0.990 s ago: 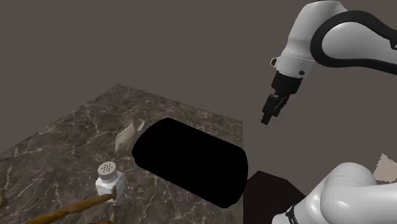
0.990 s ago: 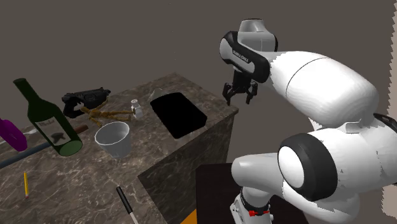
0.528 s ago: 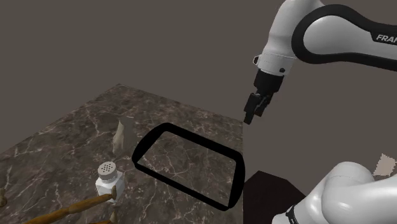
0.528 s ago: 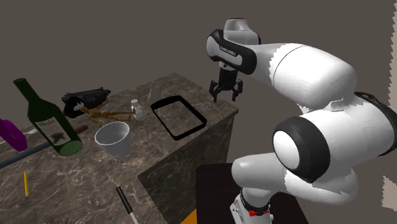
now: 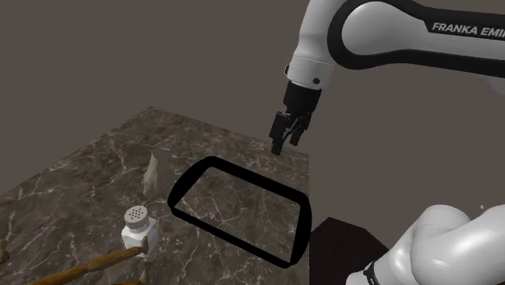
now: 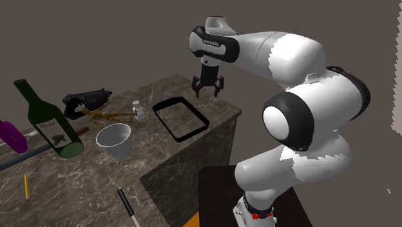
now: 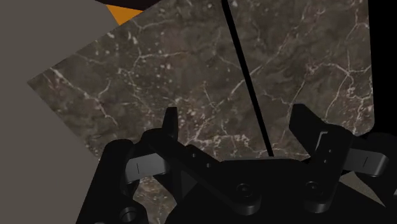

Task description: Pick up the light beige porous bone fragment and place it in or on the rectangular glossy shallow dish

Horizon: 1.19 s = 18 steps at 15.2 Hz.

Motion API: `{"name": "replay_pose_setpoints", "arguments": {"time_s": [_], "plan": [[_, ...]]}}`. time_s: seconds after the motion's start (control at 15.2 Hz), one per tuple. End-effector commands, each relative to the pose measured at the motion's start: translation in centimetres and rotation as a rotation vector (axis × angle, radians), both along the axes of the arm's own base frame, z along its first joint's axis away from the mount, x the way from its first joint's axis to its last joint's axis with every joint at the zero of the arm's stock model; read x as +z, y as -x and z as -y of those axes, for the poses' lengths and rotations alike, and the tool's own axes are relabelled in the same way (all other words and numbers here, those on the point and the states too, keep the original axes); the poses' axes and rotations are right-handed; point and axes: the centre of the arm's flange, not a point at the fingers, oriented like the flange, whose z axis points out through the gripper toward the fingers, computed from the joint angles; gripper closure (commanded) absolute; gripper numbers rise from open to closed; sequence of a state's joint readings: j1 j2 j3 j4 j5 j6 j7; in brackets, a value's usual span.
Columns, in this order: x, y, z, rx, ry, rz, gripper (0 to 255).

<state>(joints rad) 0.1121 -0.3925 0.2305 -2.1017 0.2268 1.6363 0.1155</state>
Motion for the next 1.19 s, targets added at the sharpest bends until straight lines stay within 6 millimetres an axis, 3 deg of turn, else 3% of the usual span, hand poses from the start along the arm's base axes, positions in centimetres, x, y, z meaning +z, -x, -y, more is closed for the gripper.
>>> {"name": "replay_pose_setpoints", "arguments": {"time_s": [0.0, 1.12], "plan": [[0.2, -1.1, -2.1, 0.012, -0.014, -0.001, 0], [2.0, -10.4, -21.0, 0.115, -0.128, -0.005, 0]]}}
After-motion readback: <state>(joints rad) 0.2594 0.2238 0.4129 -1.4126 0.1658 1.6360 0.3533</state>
